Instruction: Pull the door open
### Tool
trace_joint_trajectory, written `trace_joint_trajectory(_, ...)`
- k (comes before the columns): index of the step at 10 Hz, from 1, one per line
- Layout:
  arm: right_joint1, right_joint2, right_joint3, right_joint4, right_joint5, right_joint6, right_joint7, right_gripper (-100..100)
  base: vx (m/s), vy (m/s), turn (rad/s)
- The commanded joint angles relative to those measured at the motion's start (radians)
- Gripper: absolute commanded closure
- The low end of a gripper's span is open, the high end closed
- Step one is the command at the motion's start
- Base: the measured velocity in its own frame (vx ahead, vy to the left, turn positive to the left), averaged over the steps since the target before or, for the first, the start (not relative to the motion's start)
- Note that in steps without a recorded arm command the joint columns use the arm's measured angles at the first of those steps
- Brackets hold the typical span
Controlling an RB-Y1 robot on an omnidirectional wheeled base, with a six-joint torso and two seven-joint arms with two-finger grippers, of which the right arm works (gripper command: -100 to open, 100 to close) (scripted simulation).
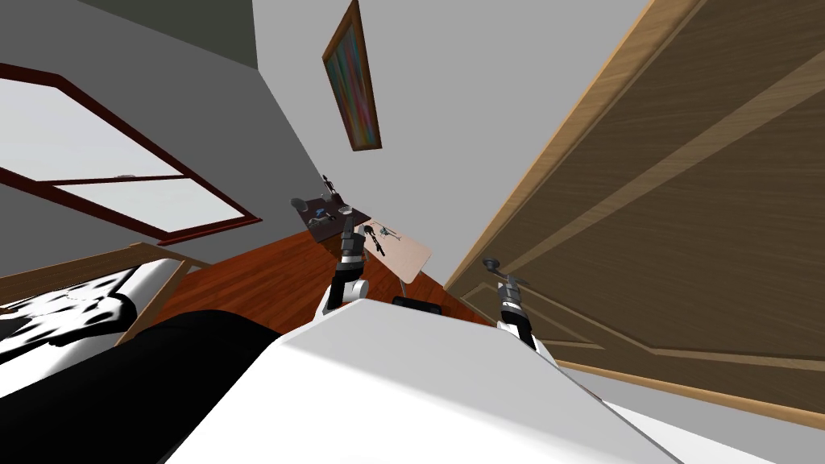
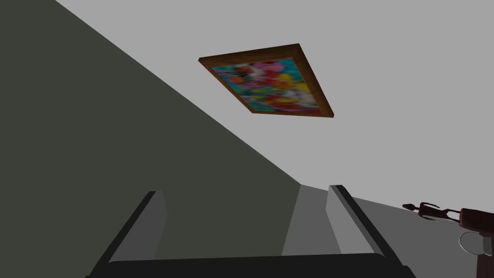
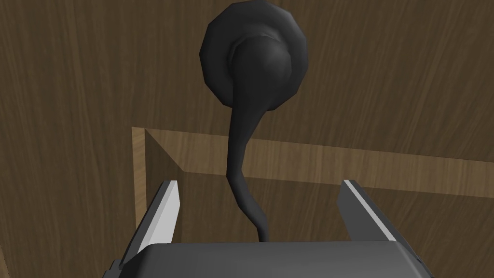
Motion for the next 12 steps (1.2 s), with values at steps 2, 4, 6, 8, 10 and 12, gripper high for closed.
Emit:
trace_joint_trajectory(2, 0.0, 0.0, 0.0, 0.0, 0.0, 0.0, 0.0, -100, 0.002, -0.006, 0.017)
trace_joint_trajectory(4, 0.0, -0.002, -0.001, 0.002, -0.001, -0.001, -0.001, -100, 0.002, -0.005, 0.015)
trace_joint_trajectory(6, 0.0, -0.002, -0.001, 0.002, -0.001, -0.001, -0.001, -100, -0.004, 0.011, -0.03)
trace_joint_trajectory(8, 0.0, -0.002, -0.001, 0.002, -0.001, -0.001, -0.001, -100, 0.0, 0.001, -0.003)
trace_joint_trajectory(10, 0.0, -0.002, -0.001, 0.002, -0.001, -0.001, -0.001, -100, 0.003, -0.007, 0.021)
trace_joint_trajectory(12, 0.0, -0.002, -0.001, 0.002, -0.001, -0.001, -0.001, -100, -0.002, 0.004, -0.011)
